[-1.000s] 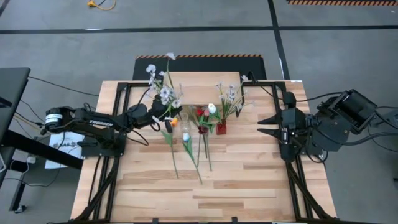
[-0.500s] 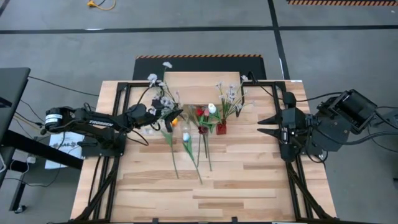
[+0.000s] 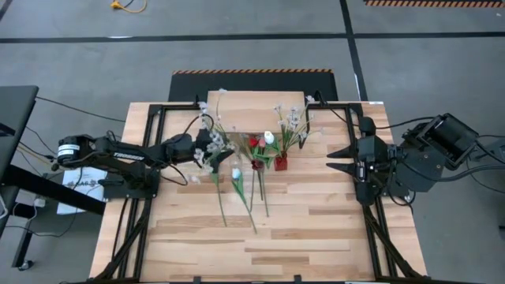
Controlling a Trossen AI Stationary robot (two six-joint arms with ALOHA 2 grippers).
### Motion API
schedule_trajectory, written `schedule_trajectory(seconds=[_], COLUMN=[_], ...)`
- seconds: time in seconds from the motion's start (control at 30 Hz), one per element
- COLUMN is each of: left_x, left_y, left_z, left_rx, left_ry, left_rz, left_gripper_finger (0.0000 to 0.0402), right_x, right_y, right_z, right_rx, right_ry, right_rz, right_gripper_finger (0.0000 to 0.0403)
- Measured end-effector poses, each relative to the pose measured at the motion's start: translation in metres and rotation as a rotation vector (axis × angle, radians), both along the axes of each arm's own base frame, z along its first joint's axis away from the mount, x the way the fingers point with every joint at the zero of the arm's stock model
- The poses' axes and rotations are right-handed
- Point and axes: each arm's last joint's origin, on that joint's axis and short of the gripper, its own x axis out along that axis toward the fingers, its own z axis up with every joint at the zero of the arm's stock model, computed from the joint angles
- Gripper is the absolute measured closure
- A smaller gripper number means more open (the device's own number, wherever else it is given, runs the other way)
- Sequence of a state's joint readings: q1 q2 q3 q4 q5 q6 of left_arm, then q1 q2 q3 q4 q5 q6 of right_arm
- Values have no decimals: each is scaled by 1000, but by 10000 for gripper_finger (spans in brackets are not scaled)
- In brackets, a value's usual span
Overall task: Pick and place flowers into a vace then onto a shelf
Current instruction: Put the bottom white flower into the transparent vase, then put the blue flower into the transparent vase
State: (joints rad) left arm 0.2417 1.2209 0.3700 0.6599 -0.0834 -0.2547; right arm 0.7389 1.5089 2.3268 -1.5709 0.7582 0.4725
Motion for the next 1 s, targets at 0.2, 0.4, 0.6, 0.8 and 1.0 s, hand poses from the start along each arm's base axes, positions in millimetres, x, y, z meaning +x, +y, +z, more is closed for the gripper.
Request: schedule_trajectory(seconds=[0.2, 0.4, 0.6, 0.8, 1.0], left_x=[1, 3, 0, -18, -41], left_y=[0, -3, -9, -13, -18], left_z=[-3, -7, 0, 17, 30], left_rx=[-25, -63, -58, -34, -35], left_ry=[61, 194, 255, 248, 261], left_rz=[-18, -34, -56, -60, -62], left_gripper_finger=[116, 115, 115, 115, 115], right_x=[0, 0, 0, 0, 0], right_y=[0, 0, 0, 0, 0], right_z=[0, 0, 0, 0, 0], right_rx=[0, 0, 0, -1, -1], right_ry=[0, 0, 0, 0, 0], right_rz=[0, 0, 0, 0, 0], right_gripper_finger=[324, 324, 324, 324, 324])
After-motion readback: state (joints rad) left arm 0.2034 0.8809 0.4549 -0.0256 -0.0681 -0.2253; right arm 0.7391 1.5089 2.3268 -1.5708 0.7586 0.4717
